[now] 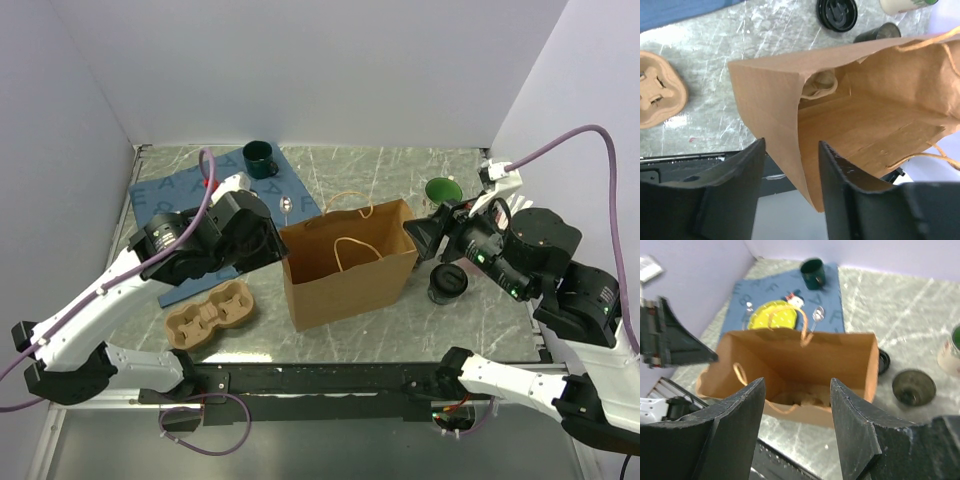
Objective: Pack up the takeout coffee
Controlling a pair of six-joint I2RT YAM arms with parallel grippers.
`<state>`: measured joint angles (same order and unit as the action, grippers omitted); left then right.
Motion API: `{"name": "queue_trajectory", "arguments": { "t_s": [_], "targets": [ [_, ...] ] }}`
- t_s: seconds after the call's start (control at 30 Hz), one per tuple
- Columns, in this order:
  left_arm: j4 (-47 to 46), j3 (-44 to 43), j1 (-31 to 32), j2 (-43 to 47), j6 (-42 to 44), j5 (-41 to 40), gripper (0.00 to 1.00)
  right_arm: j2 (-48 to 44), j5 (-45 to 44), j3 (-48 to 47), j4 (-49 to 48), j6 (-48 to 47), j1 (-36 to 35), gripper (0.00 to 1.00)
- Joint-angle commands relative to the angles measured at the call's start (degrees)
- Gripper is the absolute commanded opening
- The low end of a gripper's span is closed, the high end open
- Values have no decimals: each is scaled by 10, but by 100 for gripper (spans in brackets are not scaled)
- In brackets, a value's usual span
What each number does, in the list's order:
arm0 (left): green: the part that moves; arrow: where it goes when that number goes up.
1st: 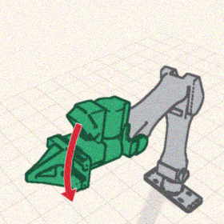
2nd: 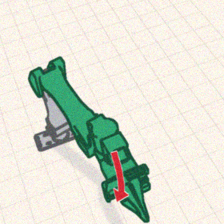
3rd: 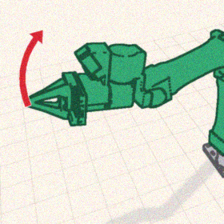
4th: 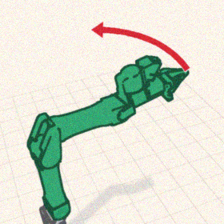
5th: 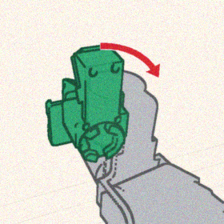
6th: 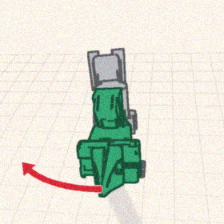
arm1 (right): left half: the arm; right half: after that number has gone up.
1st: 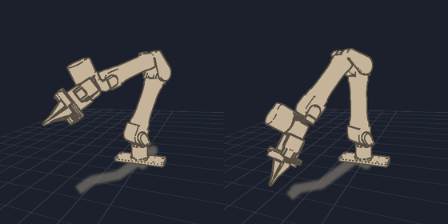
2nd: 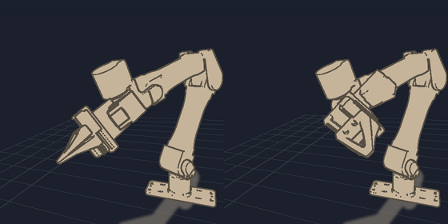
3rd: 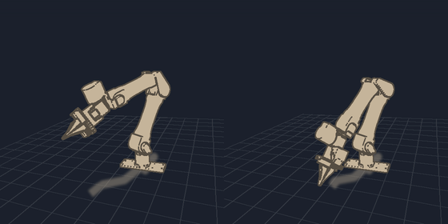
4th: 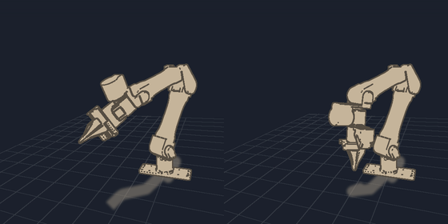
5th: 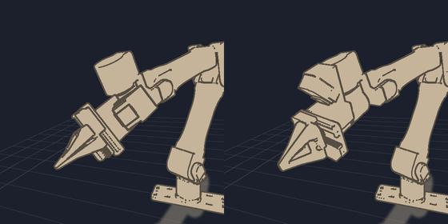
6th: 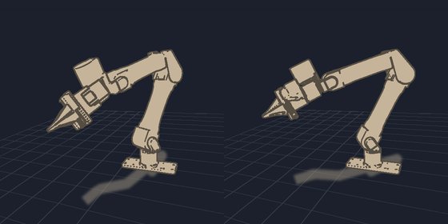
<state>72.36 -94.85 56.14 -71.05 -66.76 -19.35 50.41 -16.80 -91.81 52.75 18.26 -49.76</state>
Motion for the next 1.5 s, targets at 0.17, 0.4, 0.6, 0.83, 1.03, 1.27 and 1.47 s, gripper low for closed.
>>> {"name": "queue_trajectory", "arguments": {
  "t_s": [0.17,0.4,0.6,0.83,1.03,1.27,1.47],
  "targets": [
    [-42,19,-24,-4,28,-16,60,-3,-56,-6,67,34,-4,62],
    [-71,-2,-32,-48,80,-42,35,2,-67,-2,84,28,-4,62],
    [-86,-19,-82,-59,164,-15,16,10,-72,-15,104,28,-4,62],
    [-143,7,-135,-66,260,97,20,34,-76,-24,147,67,-4,61],
    [-149,-13,-139,-76,253,104,49,35,-69,-7,146,80,-4,61],
    [-102,-58,-142,-101,225,45,55,54,-113,-32,198,128,-2,61],
    [-91,-56,-145,-88,225,30,64,60,-91,-39,229,122,95,61]
  ]
}}
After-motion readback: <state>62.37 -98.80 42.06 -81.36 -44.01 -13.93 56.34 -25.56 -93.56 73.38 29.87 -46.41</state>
